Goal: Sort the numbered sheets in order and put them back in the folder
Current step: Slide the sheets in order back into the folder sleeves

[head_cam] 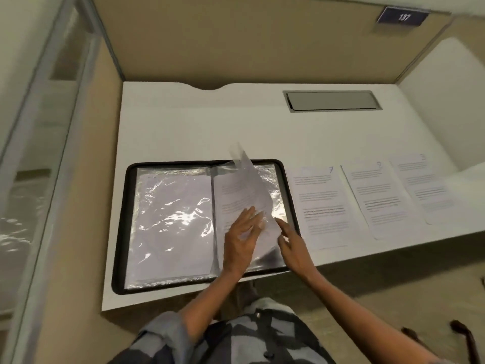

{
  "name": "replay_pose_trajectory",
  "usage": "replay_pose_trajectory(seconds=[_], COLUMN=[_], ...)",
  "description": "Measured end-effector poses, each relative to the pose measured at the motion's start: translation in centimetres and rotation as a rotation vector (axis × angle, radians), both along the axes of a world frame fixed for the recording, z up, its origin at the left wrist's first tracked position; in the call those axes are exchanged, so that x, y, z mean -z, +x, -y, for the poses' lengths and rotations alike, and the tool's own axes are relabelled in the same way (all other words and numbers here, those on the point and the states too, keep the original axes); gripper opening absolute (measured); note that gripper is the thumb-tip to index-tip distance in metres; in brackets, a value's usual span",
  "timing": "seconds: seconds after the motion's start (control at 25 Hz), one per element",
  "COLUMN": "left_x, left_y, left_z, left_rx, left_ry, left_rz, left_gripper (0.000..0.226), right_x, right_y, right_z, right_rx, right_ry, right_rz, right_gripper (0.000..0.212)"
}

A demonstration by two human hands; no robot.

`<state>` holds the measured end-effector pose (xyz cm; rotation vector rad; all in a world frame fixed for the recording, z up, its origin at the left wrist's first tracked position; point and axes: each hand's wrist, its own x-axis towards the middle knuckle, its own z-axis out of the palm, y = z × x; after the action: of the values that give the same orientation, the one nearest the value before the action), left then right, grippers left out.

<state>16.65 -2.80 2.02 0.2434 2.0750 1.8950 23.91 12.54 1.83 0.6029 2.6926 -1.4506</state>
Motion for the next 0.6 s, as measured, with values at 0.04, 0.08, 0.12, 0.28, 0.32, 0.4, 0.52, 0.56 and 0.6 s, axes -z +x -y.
replay_pose_trajectory(seconds=[0.04,0.08,0.12,0.28,0.32,0.4,0.52,0.56,0.6], left_x=[-1.3,-2.6,-3.8,-8.0,-8.3,-8.1,-4.5,-3.0,-1.8], left_y=[0.2,0.3,0.3,-1.0,-1.6,-2.3,-2.6,-2.2,-1.7], left_z=[1.1,2.3,3.5,9.1,10.6,14.4,19.2,20.3,21.1], left_rx=[-0.012,-0.030,-0.049,-0.095,-0.075,-0.010,0.015,-0.013,-0.046], left_ry=[0.033,0.047,0.060,0.073,0.043,-0.149,-0.517,-0.575,-0.625], left_rz=[0.050,0.091,0.124,0.155,0.155,0.074,-0.089,-0.113,-0.134], left_gripper=[0.031,0.033,0.037,0.063,0.070,0.088,0.098,0.097,0.097], right_x=[-0.7,-1.2,-1.6,-3.0,-3.0,-2.6,-0.7,0.1,0.8], right_y=[-0.4,-0.9,-1.4,-4.1,-4.7,-5.4,-6.5,-6.7,-6.9], right_z=[1.9,3.9,5.7,12.0,13.1,14.8,16.6,17.1,17.6], right_rx=[-0.057,-0.096,-0.136,-0.374,-0.436,-0.564,-0.777,-0.847,-0.901], right_ry=[-0.043,-0.088,-0.134,-0.060,-0.011,0.080,0.272,0.333,0.381], right_rz=[-0.028,-0.051,-0.065,-0.042,-0.037,-0.046,0.029,0.086,0.137], right_gripper=[0.040,0.041,0.046,0.073,0.070,0.066,0.066,0.067,0.067])
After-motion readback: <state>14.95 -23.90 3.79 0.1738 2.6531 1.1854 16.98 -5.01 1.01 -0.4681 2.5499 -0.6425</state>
